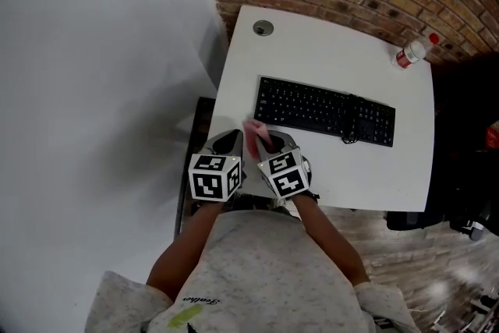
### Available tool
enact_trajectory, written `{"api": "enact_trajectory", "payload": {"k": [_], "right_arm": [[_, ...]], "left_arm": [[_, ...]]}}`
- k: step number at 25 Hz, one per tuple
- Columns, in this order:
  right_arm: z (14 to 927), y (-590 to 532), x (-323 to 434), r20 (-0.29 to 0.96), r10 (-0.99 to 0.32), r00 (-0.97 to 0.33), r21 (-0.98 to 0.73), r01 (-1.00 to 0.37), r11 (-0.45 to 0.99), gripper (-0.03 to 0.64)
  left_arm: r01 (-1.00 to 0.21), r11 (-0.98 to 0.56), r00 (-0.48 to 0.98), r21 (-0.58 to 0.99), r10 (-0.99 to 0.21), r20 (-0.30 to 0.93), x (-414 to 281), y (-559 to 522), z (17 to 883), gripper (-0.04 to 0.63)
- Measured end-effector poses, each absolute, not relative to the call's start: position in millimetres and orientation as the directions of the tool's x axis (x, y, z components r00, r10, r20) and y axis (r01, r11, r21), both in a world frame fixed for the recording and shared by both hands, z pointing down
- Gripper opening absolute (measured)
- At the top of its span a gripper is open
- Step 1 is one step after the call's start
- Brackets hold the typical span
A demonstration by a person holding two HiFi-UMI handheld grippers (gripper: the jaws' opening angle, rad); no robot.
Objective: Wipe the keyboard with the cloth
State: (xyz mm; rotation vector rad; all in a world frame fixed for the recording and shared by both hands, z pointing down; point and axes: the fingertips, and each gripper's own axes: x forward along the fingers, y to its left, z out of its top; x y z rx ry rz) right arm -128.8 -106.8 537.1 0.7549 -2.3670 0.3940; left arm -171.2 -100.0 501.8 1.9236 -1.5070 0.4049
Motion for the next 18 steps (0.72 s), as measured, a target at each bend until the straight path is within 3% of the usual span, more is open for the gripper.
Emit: {"api": "enact_trajectory", "payload": {"k": [18], "right_arm": [[545,-112,-113,0.699,-0.484,-0.526,-0.050,-0.712,0.701,0.023]], "left_arm": [[-0.878,-0.332,0.477,0.344,-0.656,0.585,-148,-127,511,-0.011]]}}
